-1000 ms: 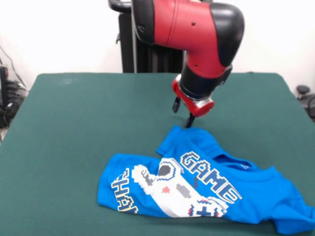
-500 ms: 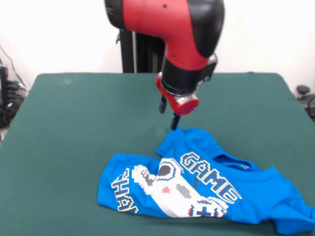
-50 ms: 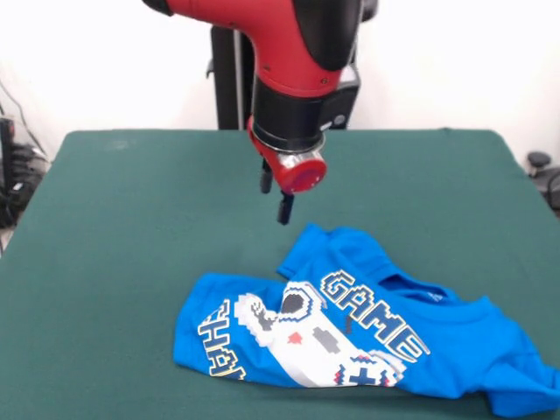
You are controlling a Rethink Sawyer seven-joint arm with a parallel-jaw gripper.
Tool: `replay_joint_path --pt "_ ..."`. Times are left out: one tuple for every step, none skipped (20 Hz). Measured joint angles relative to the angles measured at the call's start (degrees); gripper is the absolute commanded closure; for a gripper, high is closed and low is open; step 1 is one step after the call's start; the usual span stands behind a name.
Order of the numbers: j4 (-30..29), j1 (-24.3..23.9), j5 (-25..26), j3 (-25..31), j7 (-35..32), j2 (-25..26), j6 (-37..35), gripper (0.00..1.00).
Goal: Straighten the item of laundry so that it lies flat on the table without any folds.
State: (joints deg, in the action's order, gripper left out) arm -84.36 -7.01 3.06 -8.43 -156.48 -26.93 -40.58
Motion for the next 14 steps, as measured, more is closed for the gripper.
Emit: replay_joint_path --pt "0.2 -0.1 0.0 0.2 0.0 0.0 0.0 0.00" --pt "0.5 -0.2 0.0 0.5 0.0 0.0 0.0 0.00" --pt "0.6 -0.3 0.0 0.8 0.0 0.1 0.0 0.00" --pt "0.7 -0.3 0.0 0.9 0.0 0.1 0.0 0.00" --pt "0.8 -0.3 0.0 1.1 0.0 0.2 0.0 0.00" --pt "1.1 -0.2 0.0 1.4 0.0 0.4 0.0 0.00" --pt "1.2 -0.1 0.0 1.6 0.0 0.5 0.0 0.00" --pt "1.3 -0.1 0.0 1.7 0.0 0.7 0.0 0.00" --pt "1.4 -0.1 0.0 1.8 0.0 0.8 0.0 0.00" --pt "1.5 0.0 0.0 1.9 0.0 1.0 0.0 0.00" --pt "1.6 0.0 0.0 2.2 0.0 1.6 0.0 0.00" --pt "1.6 0.0 0.0 2.3 0.0 1.8 0.0 0.00" --pt "1.6 0.1 0.1 2.6 0.0 2.2 0.0 0.00" --pt "1.6 0.1 0.1 2.6 0.0 2.5 0.0 0.00"
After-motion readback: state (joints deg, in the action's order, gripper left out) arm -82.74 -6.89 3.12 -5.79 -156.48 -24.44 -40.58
